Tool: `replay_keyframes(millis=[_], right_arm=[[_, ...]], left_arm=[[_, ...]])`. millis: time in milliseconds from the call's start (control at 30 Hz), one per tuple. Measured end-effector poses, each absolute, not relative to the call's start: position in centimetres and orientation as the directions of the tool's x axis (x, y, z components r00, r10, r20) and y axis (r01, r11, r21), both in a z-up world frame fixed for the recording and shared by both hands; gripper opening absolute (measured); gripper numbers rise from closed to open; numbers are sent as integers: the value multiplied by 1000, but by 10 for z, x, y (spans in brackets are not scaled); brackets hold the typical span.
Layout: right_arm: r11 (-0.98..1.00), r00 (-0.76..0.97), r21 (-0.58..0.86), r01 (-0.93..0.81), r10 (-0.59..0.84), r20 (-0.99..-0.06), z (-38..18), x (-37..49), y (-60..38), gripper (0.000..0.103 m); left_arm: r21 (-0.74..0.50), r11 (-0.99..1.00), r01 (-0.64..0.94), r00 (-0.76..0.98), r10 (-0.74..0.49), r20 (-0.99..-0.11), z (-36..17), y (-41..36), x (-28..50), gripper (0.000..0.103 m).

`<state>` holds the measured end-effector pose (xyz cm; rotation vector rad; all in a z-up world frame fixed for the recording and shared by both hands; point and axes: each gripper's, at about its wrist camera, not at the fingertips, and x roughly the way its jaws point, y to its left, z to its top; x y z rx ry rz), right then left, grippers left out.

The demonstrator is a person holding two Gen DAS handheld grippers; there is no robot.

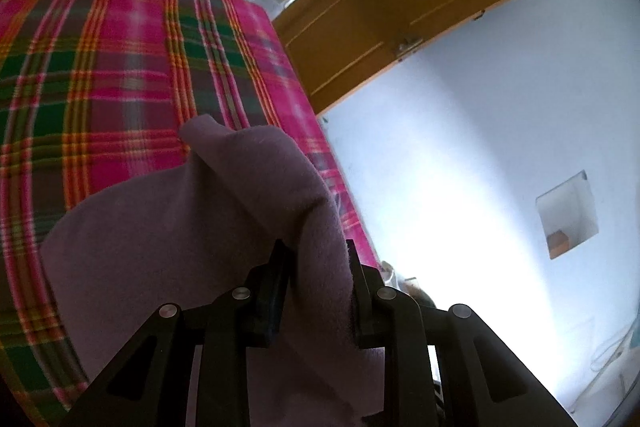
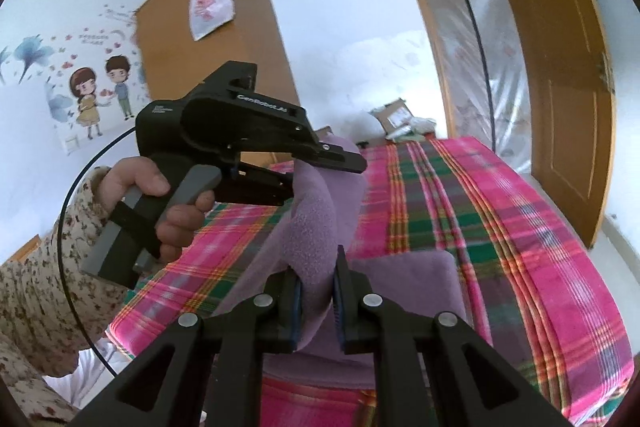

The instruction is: Fold clothes

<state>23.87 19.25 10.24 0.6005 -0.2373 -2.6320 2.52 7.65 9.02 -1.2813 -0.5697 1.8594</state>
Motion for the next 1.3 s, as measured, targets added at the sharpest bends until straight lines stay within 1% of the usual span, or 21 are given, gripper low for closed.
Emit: replay_keyframes(millis=[367, 567, 700, 867, 933, 1000, 1300], right_arm=[[-917, -809, 298, 265, -380, -450, 78, 225, 222, 13], [-923, -796, 311, 226, -359, -488, 63, 219, 229, 13], [-926, -791, 318, 206, -348, -502, 55, 217, 233, 15], [-922, -785, 337, 189, -348, -512, 48, 215, 239, 16], [-920, -785, 345, 183, -348, -512, 47, 215, 241, 16], [-915, -782, 361, 179, -355, -512, 45, 215, 243, 16], [-916, -770, 384, 112, -324, -550, 36, 217, 257, 24]], left_arm=[[-723, -611, -323, -89, 780, -619, 52, 120, 10, 25], [-719, -630, -293, -58, 763, -644, 33, 129, 4, 25], [-723, -629, -286, -40, 762, -647, 34, 125, 7, 25], [-737, -605, -303, -57, 783, -619, 43, 109, 17, 25], [-736, -597, -318, -85, 791, -605, 48, 102, 21, 28], [-724, -609, -324, -116, 785, -608, 54, 93, 26, 28], [-660, -664, -352, -238, 745, -623, 65, 53, 52, 28]])
